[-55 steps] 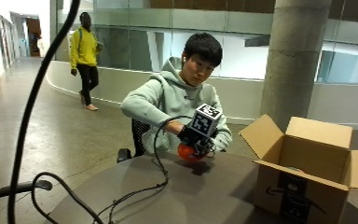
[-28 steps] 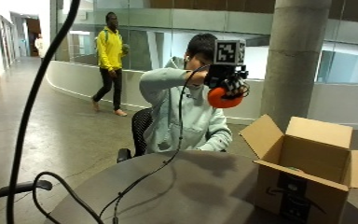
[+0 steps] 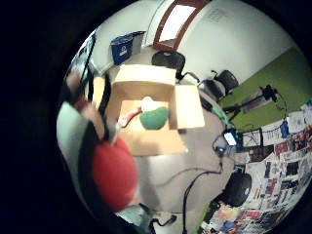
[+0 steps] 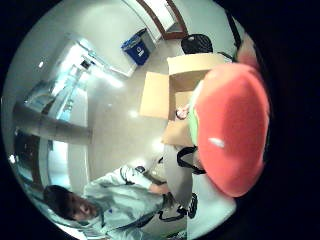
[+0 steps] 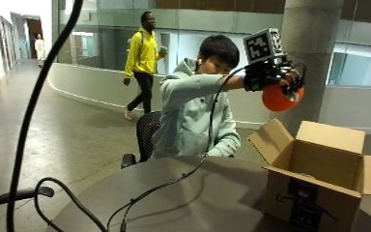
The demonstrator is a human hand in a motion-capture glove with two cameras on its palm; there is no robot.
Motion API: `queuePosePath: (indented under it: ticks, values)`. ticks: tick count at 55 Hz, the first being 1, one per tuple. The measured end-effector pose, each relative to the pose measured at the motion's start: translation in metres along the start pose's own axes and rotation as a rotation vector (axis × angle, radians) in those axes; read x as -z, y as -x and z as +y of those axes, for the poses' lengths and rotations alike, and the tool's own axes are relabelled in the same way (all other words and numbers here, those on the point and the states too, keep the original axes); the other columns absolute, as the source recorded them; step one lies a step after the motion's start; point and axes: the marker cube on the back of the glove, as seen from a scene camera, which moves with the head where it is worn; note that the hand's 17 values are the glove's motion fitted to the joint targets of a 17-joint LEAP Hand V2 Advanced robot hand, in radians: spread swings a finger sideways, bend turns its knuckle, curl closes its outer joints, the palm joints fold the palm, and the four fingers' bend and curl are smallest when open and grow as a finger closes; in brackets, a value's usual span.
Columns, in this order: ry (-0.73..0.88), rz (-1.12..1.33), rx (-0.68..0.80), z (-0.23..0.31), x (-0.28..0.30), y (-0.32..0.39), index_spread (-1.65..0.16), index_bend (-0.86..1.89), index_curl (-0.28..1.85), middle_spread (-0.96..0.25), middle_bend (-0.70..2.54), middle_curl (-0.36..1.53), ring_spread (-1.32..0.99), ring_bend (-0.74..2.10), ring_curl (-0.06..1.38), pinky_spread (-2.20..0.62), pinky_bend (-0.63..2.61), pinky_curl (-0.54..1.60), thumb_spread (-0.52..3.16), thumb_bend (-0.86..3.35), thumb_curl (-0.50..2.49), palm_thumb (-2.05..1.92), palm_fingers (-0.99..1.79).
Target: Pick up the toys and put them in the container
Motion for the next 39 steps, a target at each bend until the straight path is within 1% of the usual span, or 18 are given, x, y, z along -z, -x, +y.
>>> queuePosePath:
  ticks: [1, 2, 3, 4, 5, 6, 7, 10, 15, 19, 29, 39]
  values:
    - [-0.012, -0.016, 0.079, 0.001, -0.002, 0.001, -0.46, 0.50, 1.07, -0.31, 1.02, 0.91, -0.38, 1.37, 0.71, -0.35, 1.28, 0.60, 0.33, 0.05, 1.05, 0.69, 0.50]
    - [-0.023, -0.028, 0.132, 0.002, -0.003, 0.001, -0.46, 0.49, 1.08, -0.31, 1.02, 0.92, -0.38, 1.38, 0.72, -0.35, 1.29, 0.61, 0.34, 0.05, 1.05, 0.69, 0.49]
    - [-0.030, -0.027, 0.125, 0.000, -0.006, -0.001, -0.45, 0.42, 1.05, -0.31, 0.96, 0.90, -0.37, 1.36, 0.71, -0.34, 1.30, 0.61, 0.38, 0.05, 1.05, 0.69, 0.39]
    - [-0.034, -0.013, 0.059, -0.004, -0.009, -0.004, -0.44, 0.38, 1.04, -0.30, 0.90, 0.88, -0.37, 1.36, 0.71, -0.32, 1.25, 0.59, 0.45, 0.04, 1.04, 0.68, 0.24]
    - [-0.033, 0.007, -0.033, -0.009, -0.012, -0.008, -0.43, 0.36, 1.02, -0.28, 0.81, 0.85, -0.35, 1.26, 0.68, -0.28, 1.19, 0.58, 0.57, 0.01, 1.01, 0.60, -0.06]
    - [-0.030, 0.022, -0.113, -0.013, -0.015, -0.011, -0.42, 0.34, 1.01, -0.27, 0.77, 0.84, -0.33, 1.22, 0.69, -0.26, 1.20, 0.61, 0.62, -0.01, 0.99, 0.58, -0.15]
    - [-0.025, 0.031, -0.163, -0.016, -0.018, -0.013, -0.41, 0.30, 0.97, -0.25, 0.69, 0.80, -0.31, 1.12, 0.66, -0.22, 1.20, 0.60, 0.68, -0.05, 0.95, 0.52, -0.31]
    - [-0.015, 0.026, -0.204, -0.019, -0.022, -0.015, -0.38, 0.11, 0.85, -0.17, 0.44, 0.70, -0.23, 0.82, 0.56, -0.15, 1.18, 0.53, 0.79, -0.11, 0.86, 0.36, -0.63]
    - [-0.011, -0.003, -0.212, -0.018, -0.024, -0.017, -0.33, 0.02, 0.69, -0.08, 0.21, 0.60, -0.14, 0.54, 0.45, -0.07, 1.07, 0.47, 0.91, -0.09, 0.74, 0.19, -0.59]
    - [0.006, -0.023, -0.215, -0.015, -0.022, -0.018, -0.29, 0.00, 0.59, -0.04, 0.12, 0.53, -0.09, 0.42, 0.39, -0.03, 0.99, 0.43, 0.97, -0.07, 0.67, 0.12, -0.52]
    - [0.010, -0.028, -0.207, -0.002, -0.010, -0.024, -0.26, 0.02, 0.40, 0.01, 0.09, 0.42, -0.04, 0.26, 0.34, 0.01, 0.87, 0.38, 1.04, -0.03, 0.55, 0.05, -0.42]
    - [0.005, -0.017, -0.208, 0.025, -0.002, -0.037, -0.24, 0.05, 0.30, 0.02, 0.09, 0.33, -0.02, 0.19, 0.33, 0.03, 0.81, 0.36, 1.08, -0.02, 0.47, 0.05, -0.35]
